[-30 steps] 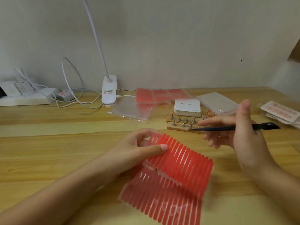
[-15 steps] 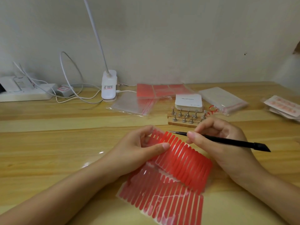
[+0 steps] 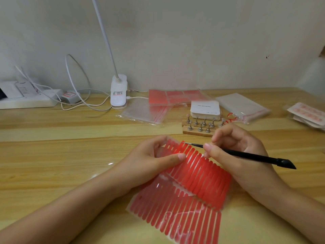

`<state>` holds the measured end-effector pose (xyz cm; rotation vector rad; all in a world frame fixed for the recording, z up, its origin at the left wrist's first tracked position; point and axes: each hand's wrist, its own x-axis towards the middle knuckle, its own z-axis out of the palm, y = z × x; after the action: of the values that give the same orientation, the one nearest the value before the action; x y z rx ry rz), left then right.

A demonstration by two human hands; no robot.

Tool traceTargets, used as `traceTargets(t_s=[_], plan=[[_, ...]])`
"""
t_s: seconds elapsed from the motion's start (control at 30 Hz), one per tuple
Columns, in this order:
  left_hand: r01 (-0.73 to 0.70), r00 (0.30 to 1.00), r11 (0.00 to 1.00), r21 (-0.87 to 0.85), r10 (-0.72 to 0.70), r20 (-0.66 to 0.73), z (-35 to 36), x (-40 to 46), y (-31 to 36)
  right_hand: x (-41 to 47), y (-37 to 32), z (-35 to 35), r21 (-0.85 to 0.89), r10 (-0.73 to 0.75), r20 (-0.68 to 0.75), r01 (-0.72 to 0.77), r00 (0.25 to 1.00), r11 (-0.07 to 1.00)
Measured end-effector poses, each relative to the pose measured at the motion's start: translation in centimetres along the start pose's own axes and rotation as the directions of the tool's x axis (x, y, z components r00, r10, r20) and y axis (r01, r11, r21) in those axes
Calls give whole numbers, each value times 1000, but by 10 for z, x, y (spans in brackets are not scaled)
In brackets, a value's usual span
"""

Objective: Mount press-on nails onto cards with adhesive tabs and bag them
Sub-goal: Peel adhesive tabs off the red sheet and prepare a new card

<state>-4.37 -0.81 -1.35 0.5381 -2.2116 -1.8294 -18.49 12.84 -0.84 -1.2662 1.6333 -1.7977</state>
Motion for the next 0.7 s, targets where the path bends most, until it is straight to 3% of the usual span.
traceTargets(t_s=[0.23,0.5,0.7], plan=[[13,999,1000,-17,-14,-46,0,0,3,-1,-2,-1,-59,-71,-15,70,997,996],[64,995,978,-197,-77,-59,0,0,1,-9,-18,1,-95,-171,40,175,984,980],[58,994,979,-193,-74,-77,2,1,2,-12,-22,3,-127,-228,72,236,971,963]])
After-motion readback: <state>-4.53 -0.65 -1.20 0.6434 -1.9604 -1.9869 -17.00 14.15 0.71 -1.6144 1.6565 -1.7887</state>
